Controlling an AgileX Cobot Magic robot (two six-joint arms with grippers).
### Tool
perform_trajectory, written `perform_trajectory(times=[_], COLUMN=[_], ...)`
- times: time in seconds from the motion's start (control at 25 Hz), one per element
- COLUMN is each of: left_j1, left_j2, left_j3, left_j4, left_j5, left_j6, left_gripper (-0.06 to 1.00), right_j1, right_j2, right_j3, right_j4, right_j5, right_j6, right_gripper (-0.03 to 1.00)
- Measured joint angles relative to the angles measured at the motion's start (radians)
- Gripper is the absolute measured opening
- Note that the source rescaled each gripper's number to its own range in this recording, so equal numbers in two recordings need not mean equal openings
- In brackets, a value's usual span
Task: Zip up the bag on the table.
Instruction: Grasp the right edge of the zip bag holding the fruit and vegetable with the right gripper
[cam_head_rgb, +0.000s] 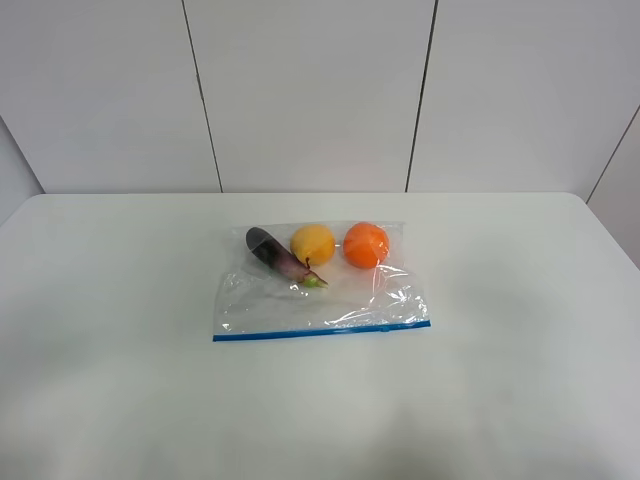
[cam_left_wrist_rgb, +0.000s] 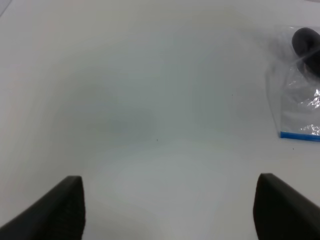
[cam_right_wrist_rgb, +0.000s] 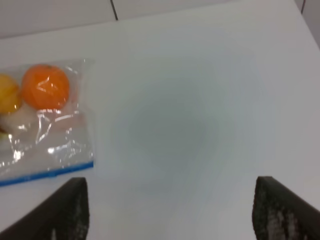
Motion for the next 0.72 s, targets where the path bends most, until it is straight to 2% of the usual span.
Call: perform_trajectory(times=[0.28,0.72], left_j1=[0.0,0.0], left_j2=[0.0,0.0], left_j3=[0.0,0.0], left_j4=[0.0,0.0], left_j5=[0.0,0.0], left_j6=[0.0,0.0], left_gripper=[1.0,1.0], right_j1=[0.0,0.0], right_j2=[0.166,0.435], right_j3=[-0.055,-0.058], right_j4=[0.008,0.017], right_j5=[-0.049,-0.158], right_j6=[-0.003,-0.021], right_gripper=[0.98,0.98])
